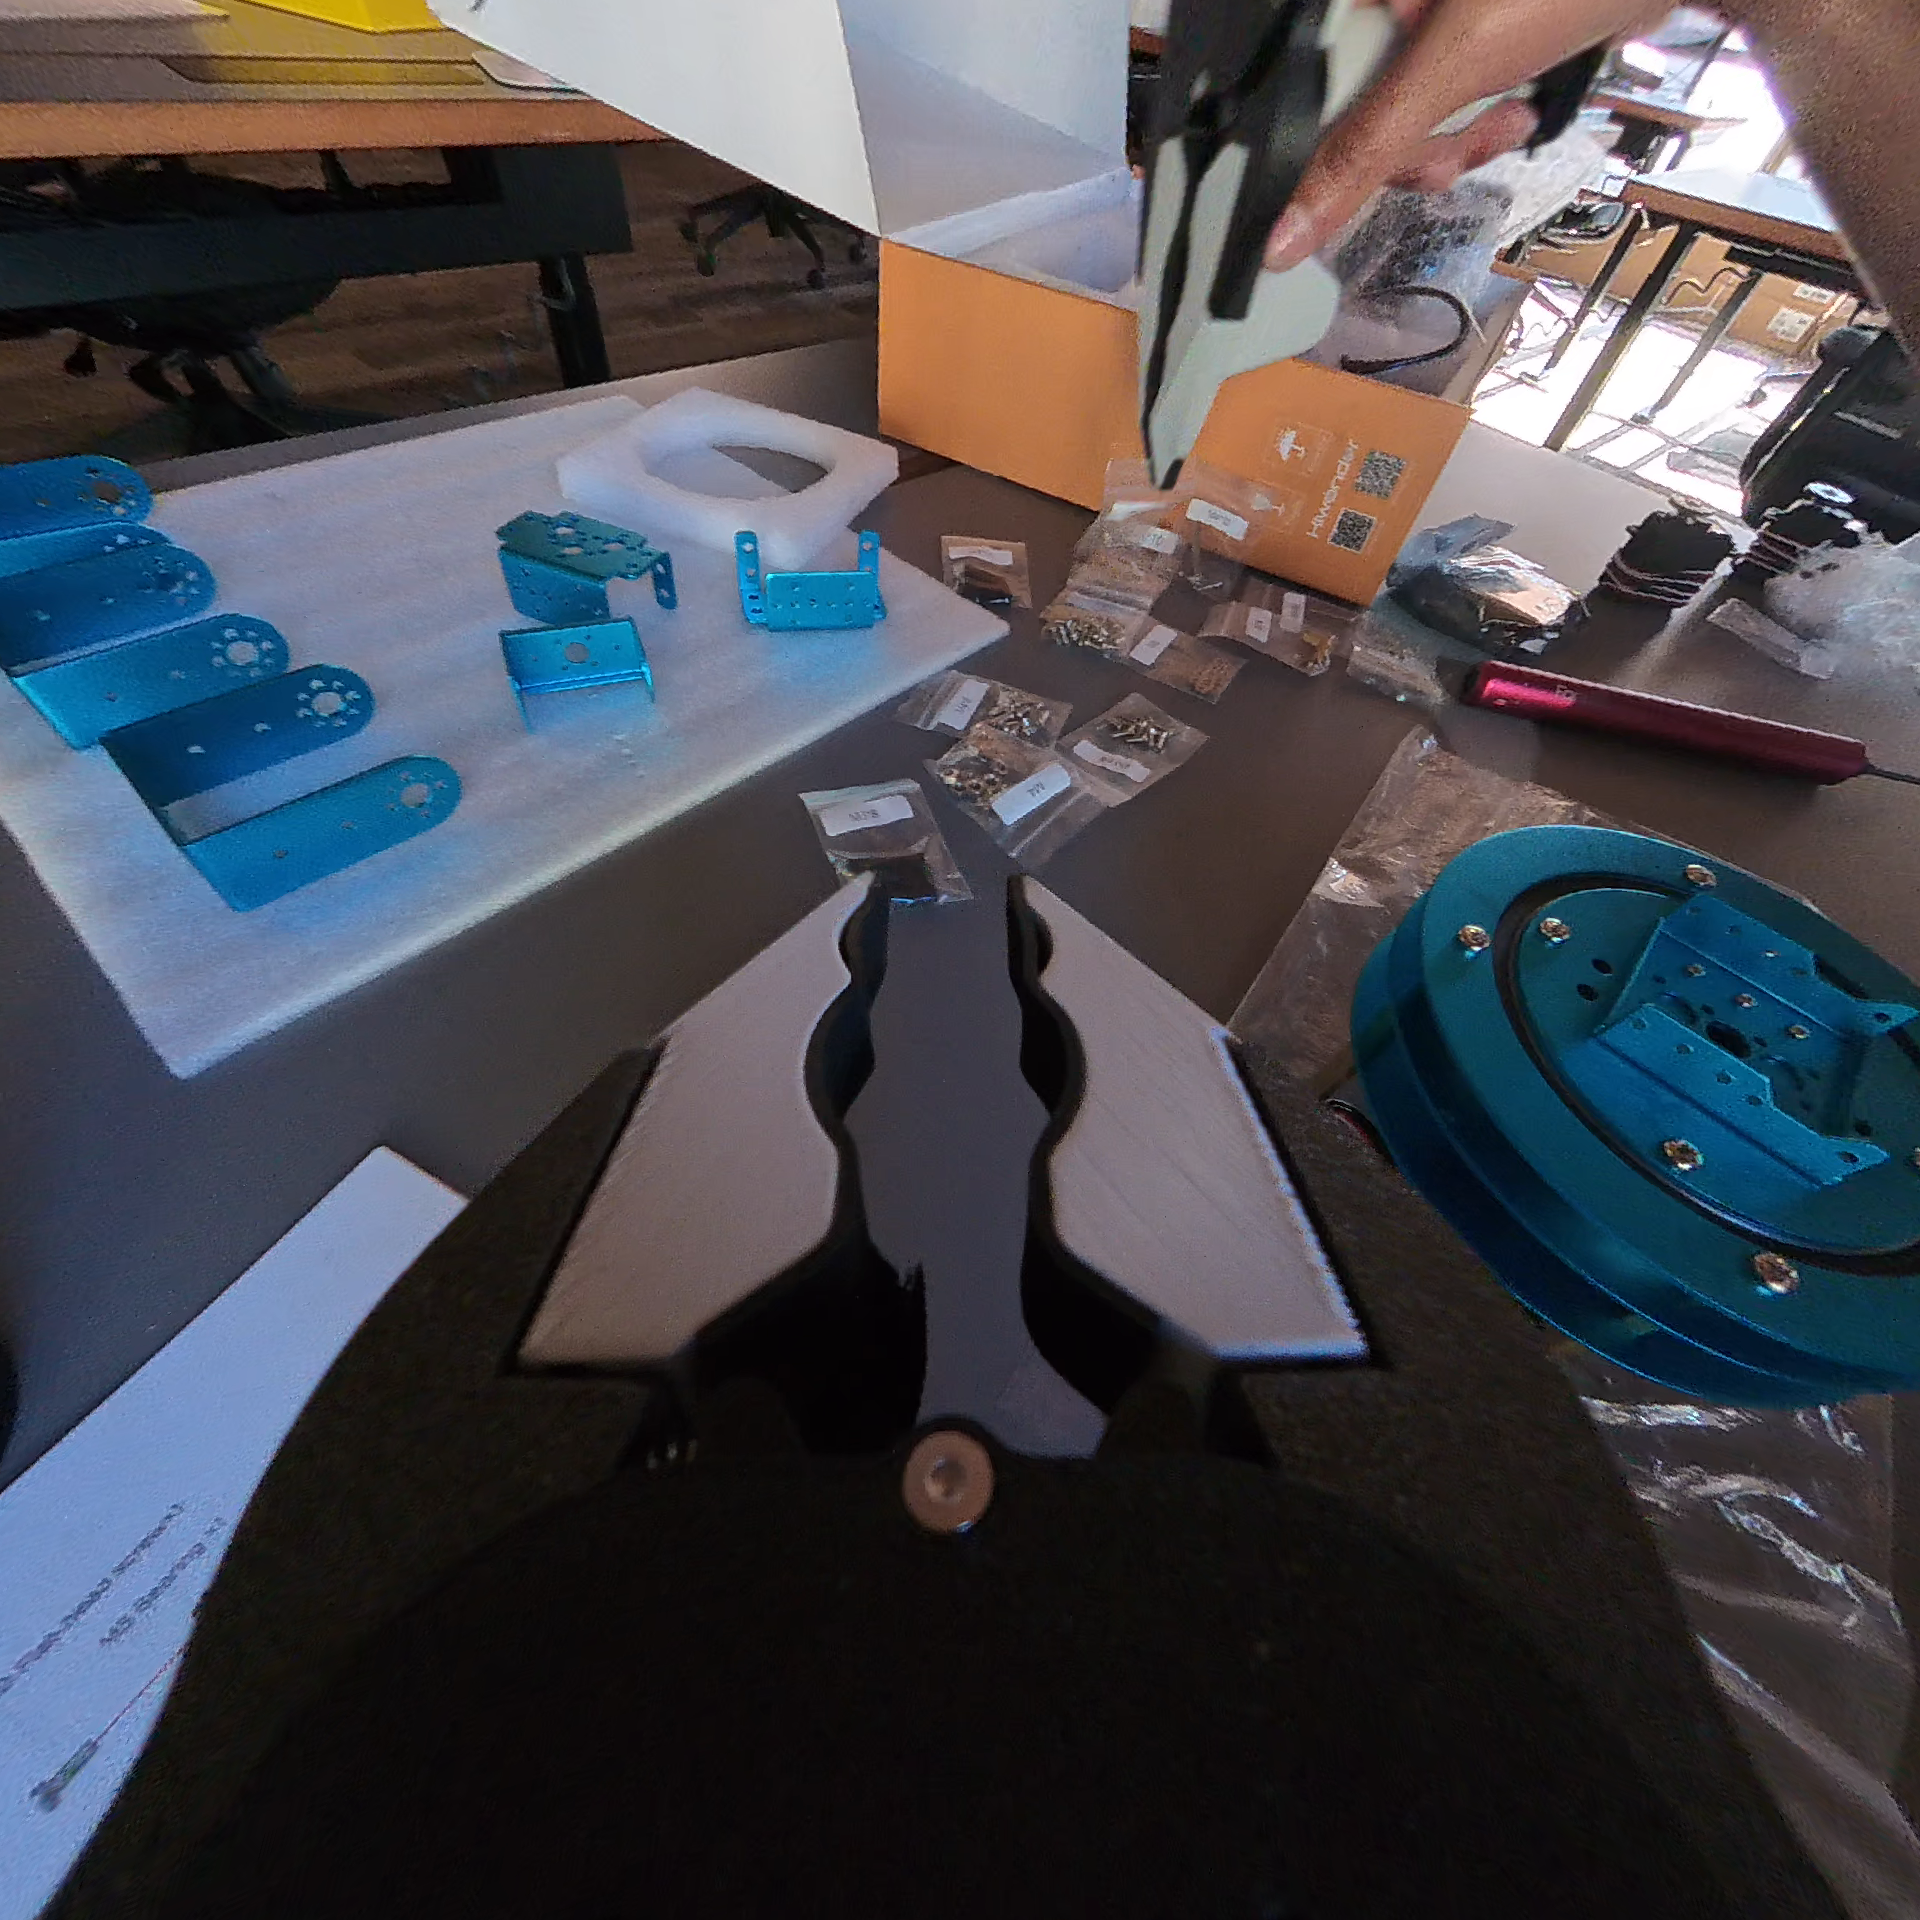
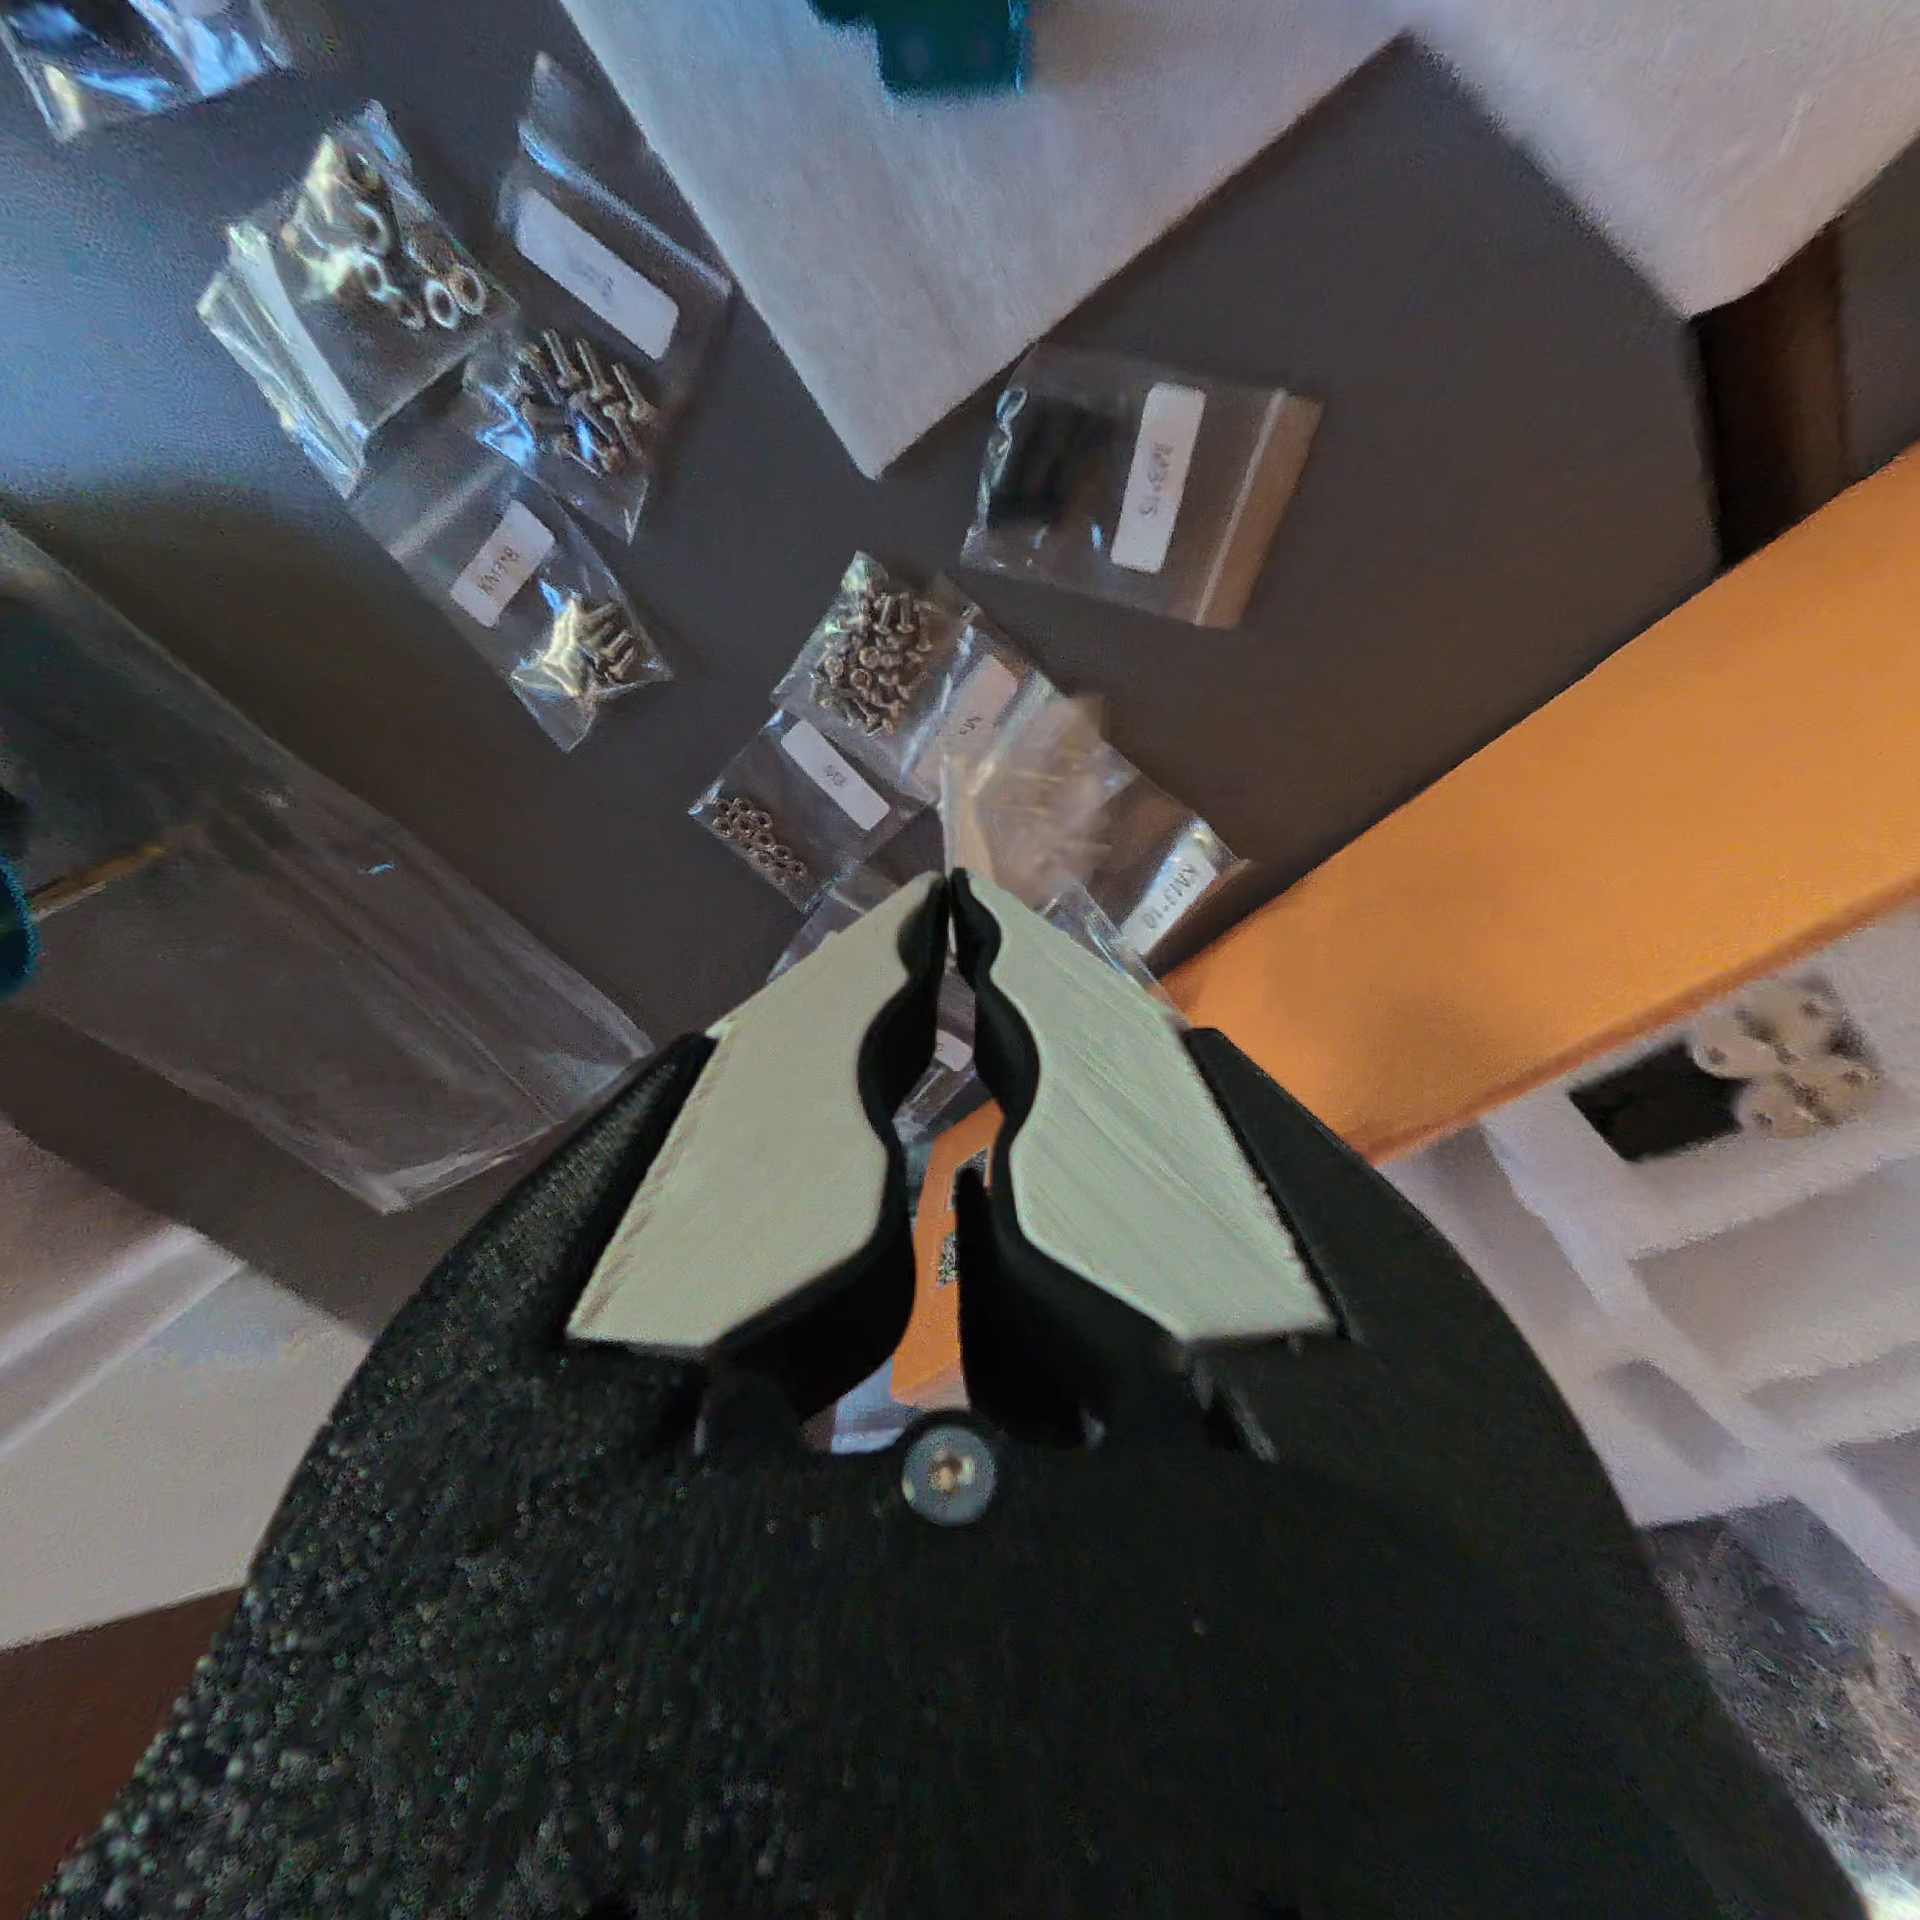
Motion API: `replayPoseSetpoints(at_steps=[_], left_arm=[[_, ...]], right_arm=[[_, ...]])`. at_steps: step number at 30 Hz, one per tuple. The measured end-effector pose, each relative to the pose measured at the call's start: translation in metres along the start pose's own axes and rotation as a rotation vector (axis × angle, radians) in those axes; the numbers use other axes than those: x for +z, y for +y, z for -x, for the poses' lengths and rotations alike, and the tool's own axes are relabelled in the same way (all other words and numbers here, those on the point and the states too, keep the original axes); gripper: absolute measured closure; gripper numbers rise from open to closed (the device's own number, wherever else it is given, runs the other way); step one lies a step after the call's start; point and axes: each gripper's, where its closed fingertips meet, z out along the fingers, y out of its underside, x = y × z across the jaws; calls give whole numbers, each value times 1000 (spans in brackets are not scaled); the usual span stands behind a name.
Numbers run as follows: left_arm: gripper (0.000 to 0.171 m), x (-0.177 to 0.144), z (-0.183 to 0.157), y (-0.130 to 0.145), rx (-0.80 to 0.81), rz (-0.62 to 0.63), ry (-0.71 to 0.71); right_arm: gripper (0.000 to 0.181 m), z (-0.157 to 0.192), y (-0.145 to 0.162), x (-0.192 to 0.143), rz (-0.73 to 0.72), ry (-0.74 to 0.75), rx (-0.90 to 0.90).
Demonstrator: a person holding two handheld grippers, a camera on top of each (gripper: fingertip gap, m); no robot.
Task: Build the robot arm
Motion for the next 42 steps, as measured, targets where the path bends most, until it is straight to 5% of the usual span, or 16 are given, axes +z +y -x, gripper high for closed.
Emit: replayPoseSetpoints(at_steps=[2, 5, 9, 12, 16, 22, 26, 32, 35, 37, 42], left_arm=[[149, 1, -4, 1, 12, 1, 10], [150, 2, -6, 2, 57, 2, -3], [150, 1, -8, 0, 85, 1, -3], [149, 1, -11, 0, 84, -1, 11], [150, 1, -16, -1, 38, -6, 57], [149, 3, -15, 3, 33, 6, 61], [149, 4, -14, 4, 42, 11, 55], [150, 3, -11, 5, 28, 14, 56], [149, 2, -9, 3, 30, 15, 49], [149, 1, -8, 1, 38, 8, 45], [149, 0, -11, 0, 29, 5, 61]], right_arm=[[181, -8, -2, 12, 79, -11, 6], [181, -41, -9, 18, 135, 172, -33], [181, -53, -23, 18, 110, 249, -71], [181, -17, -20, 19, 101, 36, -87], [181, 20, -52, -14, -183, -249, -100], [181, -62, -19, 14, 25, 96, 15], [171, -72, -32, 17, -40, 236, -31], [152, -60, -39, -24, -311, 406, -41], [153, -14, -31, -32, -547, 277, 42], [143, 10, -15, -8, -549, 172, 138], [142, 2, 1, 28, -465, 343, 225]])
